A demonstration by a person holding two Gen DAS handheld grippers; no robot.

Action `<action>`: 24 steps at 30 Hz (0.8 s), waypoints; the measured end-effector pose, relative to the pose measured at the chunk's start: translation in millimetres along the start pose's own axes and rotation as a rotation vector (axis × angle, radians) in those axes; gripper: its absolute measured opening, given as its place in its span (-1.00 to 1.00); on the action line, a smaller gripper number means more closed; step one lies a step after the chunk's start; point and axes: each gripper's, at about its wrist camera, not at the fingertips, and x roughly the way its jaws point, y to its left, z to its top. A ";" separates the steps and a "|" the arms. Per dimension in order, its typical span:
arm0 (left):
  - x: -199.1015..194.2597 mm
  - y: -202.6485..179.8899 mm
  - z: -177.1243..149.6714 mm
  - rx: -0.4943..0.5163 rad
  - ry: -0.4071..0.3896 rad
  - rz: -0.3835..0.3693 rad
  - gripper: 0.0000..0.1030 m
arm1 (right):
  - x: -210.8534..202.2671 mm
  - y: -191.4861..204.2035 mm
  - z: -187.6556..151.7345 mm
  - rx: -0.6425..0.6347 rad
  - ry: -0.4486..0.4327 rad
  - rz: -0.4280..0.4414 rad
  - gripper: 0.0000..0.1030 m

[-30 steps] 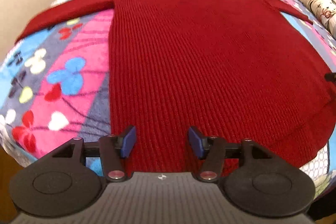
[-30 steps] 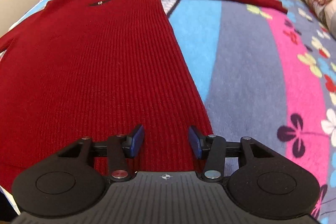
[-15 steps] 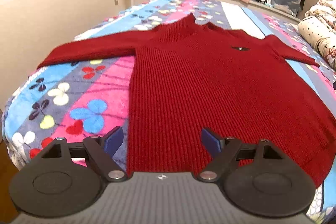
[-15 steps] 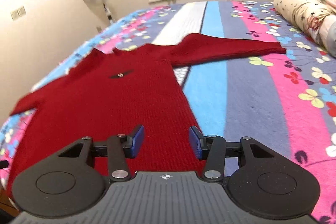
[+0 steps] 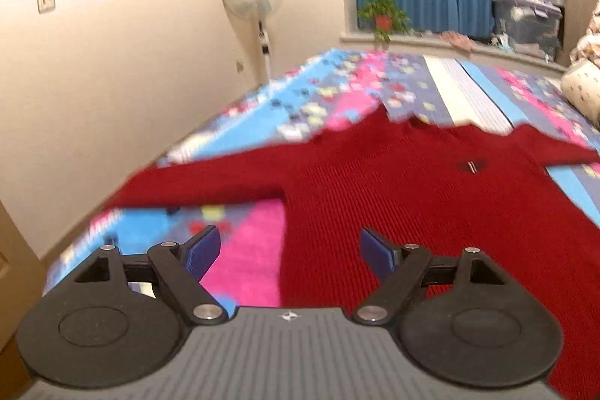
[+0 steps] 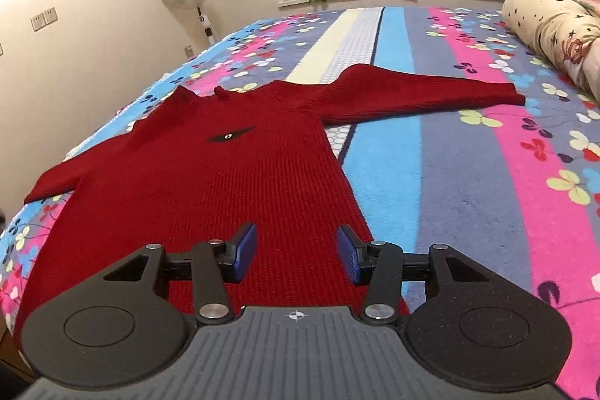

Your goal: Fold small clothes

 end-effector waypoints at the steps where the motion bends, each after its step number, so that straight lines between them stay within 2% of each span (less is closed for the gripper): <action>1: 7.1 2.6 13.0 0.000 -0.020 0.010 0.66 | 1.2 0.6 -0.3 -0.005 0.003 -0.002 -0.03; 5: 41.1 9.5 47.8 0.015 -0.046 0.052 0.66 | 7.8 1.3 -1.4 -0.032 0.028 -0.026 0.15; 9: 81.2 15.3 51.6 0.011 -0.039 0.046 0.66 | 15.4 -3.3 -2.3 -0.024 0.061 -0.052 0.29; 12: 112.7 26.4 29.5 -0.056 -0.008 0.069 0.66 | 19.6 -4.9 -2.9 -0.035 0.072 -0.071 0.32; 13: 127.7 29.1 28.7 -0.082 0.076 0.078 0.64 | 21.2 -4.8 -3.5 -0.042 0.080 -0.079 0.33; 14: 136.3 33.3 33.0 -0.124 0.097 0.069 0.64 | 22.8 -5.2 -3.9 -0.047 0.088 -0.081 0.33; 15: 137.0 38.3 35.1 -0.161 0.052 0.056 0.66 | 25.0 -5.0 -4.2 -0.053 0.100 -0.082 0.33; 16: 139.4 41.0 38.0 -0.172 0.026 0.079 0.67 | 27.7 -3.7 -4.1 -0.064 0.115 -0.085 0.33; 18: 148.6 47.6 41.5 -0.191 0.036 0.102 0.67 | 32.4 0.1 -3.7 -0.092 0.134 -0.097 0.33; 21: 162.2 68.7 41.8 -0.296 0.066 0.087 0.62 | 39.8 3.7 -4.2 -0.118 0.163 -0.108 0.33; 22: 165.4 77.1 41.0 -0.331 0.073 0.092 0.35 | 42.3 4.7 -5.0 -0.121 0.171 -0.109 0.33; 23: 166.5 87.7 38.9 -0.378 0.085 0.095 -0.29 | 44.6 5.4 -6.0 -0.128 0.181 -0.110 0.32; 24: 170.5 96.8 37.3 -0.422 0.105 0.080 -0.59 | 46.6 6.1 -7.2 -0.140 0.191 -0.114 0.29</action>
